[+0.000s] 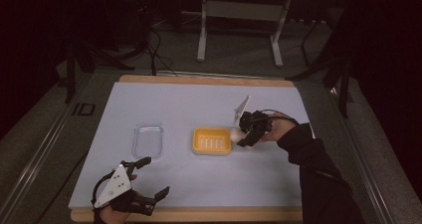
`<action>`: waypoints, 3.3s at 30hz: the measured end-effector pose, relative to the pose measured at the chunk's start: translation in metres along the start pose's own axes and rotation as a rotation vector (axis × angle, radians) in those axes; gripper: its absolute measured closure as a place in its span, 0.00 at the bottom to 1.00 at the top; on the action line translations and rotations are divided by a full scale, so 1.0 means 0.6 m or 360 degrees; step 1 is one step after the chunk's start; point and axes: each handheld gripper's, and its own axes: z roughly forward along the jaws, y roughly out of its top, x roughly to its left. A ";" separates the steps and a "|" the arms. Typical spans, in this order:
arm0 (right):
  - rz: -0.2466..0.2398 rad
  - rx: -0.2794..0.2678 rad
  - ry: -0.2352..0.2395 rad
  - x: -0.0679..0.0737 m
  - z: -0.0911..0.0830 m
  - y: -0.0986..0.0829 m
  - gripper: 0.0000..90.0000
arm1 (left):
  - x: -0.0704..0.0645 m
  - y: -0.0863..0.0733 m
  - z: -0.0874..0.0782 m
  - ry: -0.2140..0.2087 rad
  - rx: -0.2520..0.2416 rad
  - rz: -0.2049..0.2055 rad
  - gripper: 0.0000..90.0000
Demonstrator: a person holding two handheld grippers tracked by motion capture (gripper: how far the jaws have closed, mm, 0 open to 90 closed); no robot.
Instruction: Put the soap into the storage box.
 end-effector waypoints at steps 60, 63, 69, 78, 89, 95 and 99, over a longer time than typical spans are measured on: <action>-0.0308 -0.0169 0.0098 -0.020 0.081 0.102 0.55 | -0.002 -0.004 -0.015 0.0036 0.0002 -0.0016 0.01; -0.0316 -0.0154 0.0114 -0.021 0.093 0.100 0.55 | -0.002 -0.005 -0.015 0.0034 0.0006 -0.0014 0.01; -0.0334 -0.0095 0.0104 -0.019 0.114 0.101 0.55 | -0.001 -0.005 -0.014 0.0032 0.0014 -0.0011 0.01; -0.0306 -0.0092 0.0112 -0.022 0.127 0.102 0.55 | -0.002 -0.005 -0.014 0.0028 0.0016 -0.0012 0.01; -0.0263 -0.0066 0.0148 -0.022 0.154 0.104 0.55 | -0.002 -0.006 -0.013 0.0021 0.0026 -0.0009 0.01; -0.0256 -0.0061 0.0151 -0.023 0.155 0.107 0.53 | -0.003 -0.006 -0.011 0.0015 0.0033 -0.0005 0.01; -0.0245 -0.0046 0.0150 -0.023 0.153 0.110 0.52 | -0.003 -0.006 -0.011 0.0016 0.0032 -0.0007 0.01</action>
